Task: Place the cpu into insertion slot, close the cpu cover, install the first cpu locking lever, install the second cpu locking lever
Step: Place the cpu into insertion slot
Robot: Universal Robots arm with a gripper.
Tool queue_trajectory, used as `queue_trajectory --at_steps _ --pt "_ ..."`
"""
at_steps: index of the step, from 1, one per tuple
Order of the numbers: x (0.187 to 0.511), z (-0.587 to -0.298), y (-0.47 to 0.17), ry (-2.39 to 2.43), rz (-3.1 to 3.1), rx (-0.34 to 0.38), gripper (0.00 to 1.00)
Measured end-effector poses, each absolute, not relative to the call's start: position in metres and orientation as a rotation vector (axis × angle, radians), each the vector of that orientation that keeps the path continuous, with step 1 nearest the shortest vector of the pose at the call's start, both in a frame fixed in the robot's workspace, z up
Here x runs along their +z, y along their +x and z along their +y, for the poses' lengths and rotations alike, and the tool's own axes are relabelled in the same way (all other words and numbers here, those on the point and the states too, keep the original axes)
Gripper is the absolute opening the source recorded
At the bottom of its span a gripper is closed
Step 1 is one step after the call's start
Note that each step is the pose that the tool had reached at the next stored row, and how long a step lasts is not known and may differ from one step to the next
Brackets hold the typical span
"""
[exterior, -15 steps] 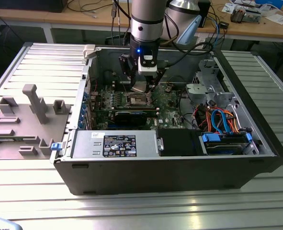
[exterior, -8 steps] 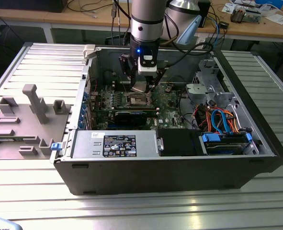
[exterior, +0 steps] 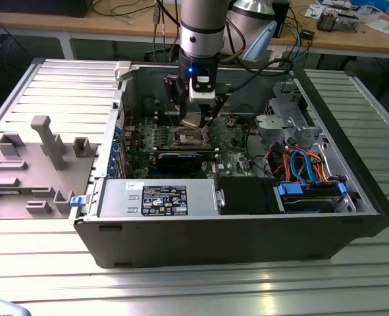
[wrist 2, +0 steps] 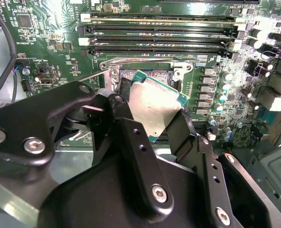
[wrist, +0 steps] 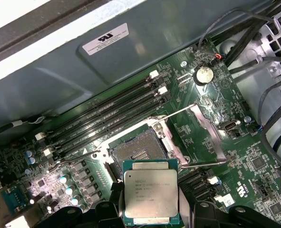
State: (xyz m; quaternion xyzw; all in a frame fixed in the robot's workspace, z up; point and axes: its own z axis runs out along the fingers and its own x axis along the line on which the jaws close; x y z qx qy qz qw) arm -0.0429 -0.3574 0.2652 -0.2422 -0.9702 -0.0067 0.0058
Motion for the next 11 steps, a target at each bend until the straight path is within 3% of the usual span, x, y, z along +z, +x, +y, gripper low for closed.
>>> queue_trajectory --at_steps 11 --pt "0.2649 -0.3574 -0.0429 -0.773 -3.033 -0.021 0.55"
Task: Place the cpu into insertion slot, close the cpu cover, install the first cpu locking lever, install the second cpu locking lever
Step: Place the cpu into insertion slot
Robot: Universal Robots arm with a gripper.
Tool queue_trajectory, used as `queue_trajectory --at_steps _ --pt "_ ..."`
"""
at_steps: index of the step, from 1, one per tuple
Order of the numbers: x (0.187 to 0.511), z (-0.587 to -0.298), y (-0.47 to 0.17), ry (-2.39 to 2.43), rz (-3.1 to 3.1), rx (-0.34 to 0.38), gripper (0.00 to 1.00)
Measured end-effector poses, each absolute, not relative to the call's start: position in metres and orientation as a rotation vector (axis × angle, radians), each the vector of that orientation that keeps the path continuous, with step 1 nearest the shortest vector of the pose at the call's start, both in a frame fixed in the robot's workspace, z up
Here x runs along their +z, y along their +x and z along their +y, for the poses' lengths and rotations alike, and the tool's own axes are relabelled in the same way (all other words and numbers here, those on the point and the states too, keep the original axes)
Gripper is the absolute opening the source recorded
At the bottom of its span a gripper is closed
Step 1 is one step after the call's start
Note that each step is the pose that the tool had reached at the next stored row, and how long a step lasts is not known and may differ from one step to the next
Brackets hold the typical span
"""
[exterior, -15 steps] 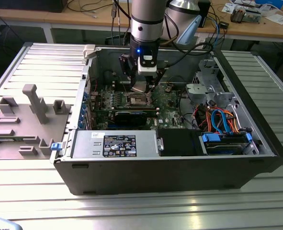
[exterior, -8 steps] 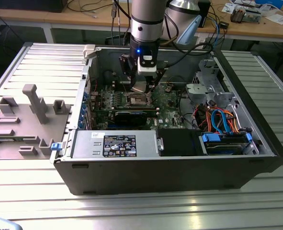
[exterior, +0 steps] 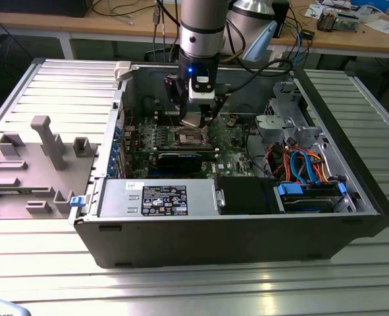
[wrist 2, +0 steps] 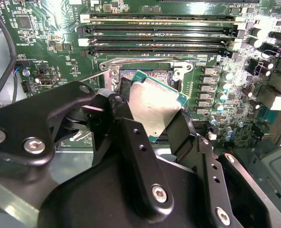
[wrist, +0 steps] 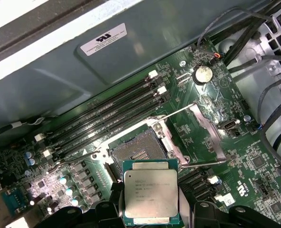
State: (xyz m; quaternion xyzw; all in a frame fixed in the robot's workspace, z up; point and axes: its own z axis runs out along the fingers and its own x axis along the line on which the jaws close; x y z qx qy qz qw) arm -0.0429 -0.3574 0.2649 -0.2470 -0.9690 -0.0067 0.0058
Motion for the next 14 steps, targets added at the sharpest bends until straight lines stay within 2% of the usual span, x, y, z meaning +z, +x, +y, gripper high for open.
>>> queue_trajectory --at_steps 14 --pt "0.2643 -0.3574 -0.0429 -0.798 -3.027 -0.021 0.55"
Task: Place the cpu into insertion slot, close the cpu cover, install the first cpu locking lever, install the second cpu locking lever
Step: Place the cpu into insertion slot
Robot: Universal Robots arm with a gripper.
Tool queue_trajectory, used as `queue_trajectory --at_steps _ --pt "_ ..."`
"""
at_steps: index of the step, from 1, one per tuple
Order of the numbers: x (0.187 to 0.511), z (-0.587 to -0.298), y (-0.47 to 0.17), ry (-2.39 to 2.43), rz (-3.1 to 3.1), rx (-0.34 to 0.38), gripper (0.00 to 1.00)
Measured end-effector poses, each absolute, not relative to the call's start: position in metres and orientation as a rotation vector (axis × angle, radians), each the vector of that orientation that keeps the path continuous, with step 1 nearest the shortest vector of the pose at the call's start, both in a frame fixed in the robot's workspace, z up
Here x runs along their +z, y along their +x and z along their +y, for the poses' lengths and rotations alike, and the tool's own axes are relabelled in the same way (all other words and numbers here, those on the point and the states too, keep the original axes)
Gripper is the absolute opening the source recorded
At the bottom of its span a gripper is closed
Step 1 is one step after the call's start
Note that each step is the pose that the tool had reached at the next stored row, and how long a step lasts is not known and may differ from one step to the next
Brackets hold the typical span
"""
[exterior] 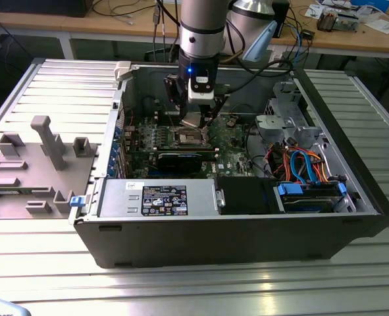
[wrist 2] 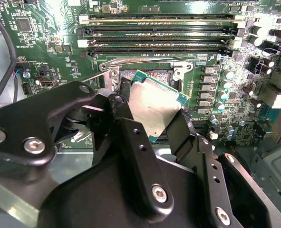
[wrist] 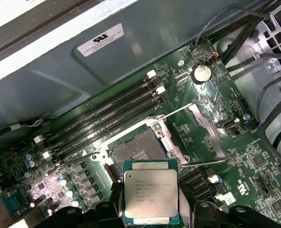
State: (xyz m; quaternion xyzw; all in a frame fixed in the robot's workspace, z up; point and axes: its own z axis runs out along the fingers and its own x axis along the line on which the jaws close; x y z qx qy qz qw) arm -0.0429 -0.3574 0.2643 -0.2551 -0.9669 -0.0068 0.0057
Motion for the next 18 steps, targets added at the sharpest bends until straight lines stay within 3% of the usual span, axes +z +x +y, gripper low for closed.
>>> queue_trajectory --at_steps 18 --pt "0.2635 -0.3574 -0.0429 -0.85 -3.013 -0.022 0.55"
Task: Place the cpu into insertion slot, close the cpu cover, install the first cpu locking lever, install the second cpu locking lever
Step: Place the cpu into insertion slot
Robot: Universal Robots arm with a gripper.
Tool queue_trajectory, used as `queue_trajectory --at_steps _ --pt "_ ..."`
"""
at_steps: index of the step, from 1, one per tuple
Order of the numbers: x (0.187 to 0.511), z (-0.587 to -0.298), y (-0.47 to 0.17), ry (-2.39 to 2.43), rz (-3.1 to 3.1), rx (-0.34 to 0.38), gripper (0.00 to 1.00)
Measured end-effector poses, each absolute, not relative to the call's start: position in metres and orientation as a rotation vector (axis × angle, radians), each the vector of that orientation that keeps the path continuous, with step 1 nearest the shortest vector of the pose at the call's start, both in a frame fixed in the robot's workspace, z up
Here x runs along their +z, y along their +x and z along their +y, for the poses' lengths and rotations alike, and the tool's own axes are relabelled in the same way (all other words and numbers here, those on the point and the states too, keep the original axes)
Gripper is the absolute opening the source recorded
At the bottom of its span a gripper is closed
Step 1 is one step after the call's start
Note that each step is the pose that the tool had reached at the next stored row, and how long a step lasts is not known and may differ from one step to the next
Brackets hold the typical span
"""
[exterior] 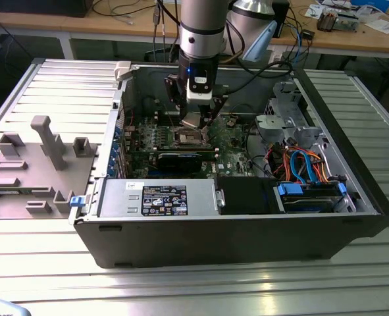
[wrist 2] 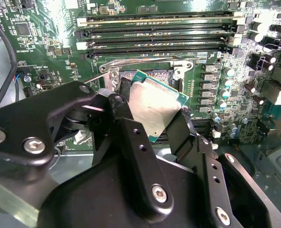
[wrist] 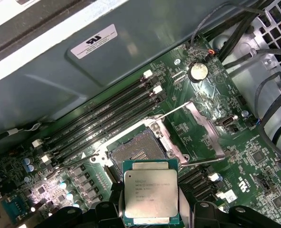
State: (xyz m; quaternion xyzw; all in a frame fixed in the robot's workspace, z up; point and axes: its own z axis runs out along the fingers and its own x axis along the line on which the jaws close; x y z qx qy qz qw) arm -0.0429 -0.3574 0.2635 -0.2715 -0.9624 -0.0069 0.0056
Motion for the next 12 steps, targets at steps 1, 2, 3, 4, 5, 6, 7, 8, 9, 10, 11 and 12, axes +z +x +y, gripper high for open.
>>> queue_trajectory --at_steps 1,2,3,4,5,6,7,8,9,10,11,12 --pt "0.2634 -0.3574 -0.0429 -0.852 -3.012 -0.022 0.55" --pt "0.2634 -0.3574 -0.0429 -0.854 -3.012 -0.022 0.55" --pt "0.2634 -0.3574 -0.0429 -0.857 -3.011 -0.022 0.55" --pt "0.2633 -0.3574 -0.0428 -0.86 -3.01 -0.022 0.55" --pt "0.2633 -0.3574 -0.0429 -0.862 -3.009 -0.022 0.55" --pt "0.2633 -0.3574 -0.0429 -0.864 -3.009 -0.022 0.55" --pt "0.2632 -0.3574 -0.0429 -0.866 -3.008 -0.022 0.55" --pt "0.2632 -0.3574 -0.0428 -0.867 -3.008 -0.022 0.55" --pt "0.2631 -0.3574 -0.0429 -0.871 -3.007 -0.022 0.55" --pt "0.2631 -0.3574 -0.0429 -0.874 -3.006 -0.022 0.55" --pt "0.2631 -0.3574 -0.0429 -0.876 -3.005 -0.022 0.55" --pt "0.263 -0.3574 -0.0429 -0.878 -3.005 -0.022 0.55"
